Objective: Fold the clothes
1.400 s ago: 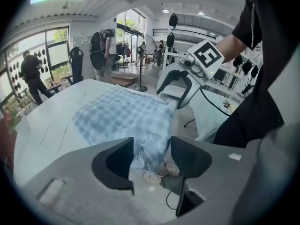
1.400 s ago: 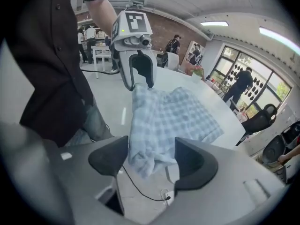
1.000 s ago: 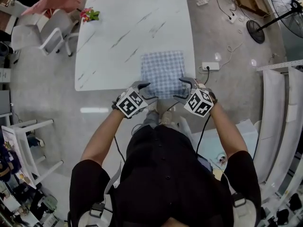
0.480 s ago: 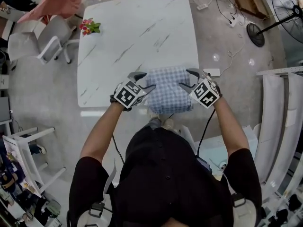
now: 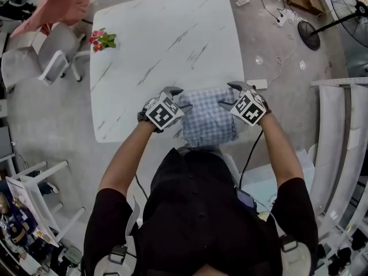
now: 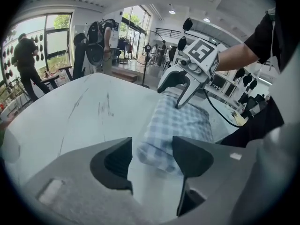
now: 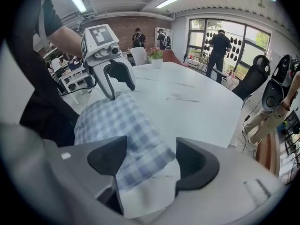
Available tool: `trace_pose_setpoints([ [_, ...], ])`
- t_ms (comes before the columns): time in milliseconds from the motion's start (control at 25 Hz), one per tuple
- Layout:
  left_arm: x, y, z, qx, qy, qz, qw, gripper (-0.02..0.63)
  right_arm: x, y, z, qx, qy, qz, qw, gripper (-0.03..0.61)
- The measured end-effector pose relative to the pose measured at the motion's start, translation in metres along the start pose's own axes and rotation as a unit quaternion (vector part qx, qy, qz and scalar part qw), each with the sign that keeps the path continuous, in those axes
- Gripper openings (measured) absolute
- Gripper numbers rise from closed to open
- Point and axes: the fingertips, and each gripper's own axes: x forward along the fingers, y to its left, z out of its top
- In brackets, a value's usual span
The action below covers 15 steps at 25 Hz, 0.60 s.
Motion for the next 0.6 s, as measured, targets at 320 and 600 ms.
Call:
trace_pose_setpoints([
  [320,0.017,0.002,-0.007,0.002,0.027,-0.019,0.9995,0.284,0.018,-0.005,-0.012,0.015,0.017,0.037,0.999,0.328],
  [600,0.025,-0.009,-0.012,0.001,0.044,-0.032,0.9985,0.173,0.028,0.010,-0.015,-0.002,0.017,0.088,0.996,0.219],
])
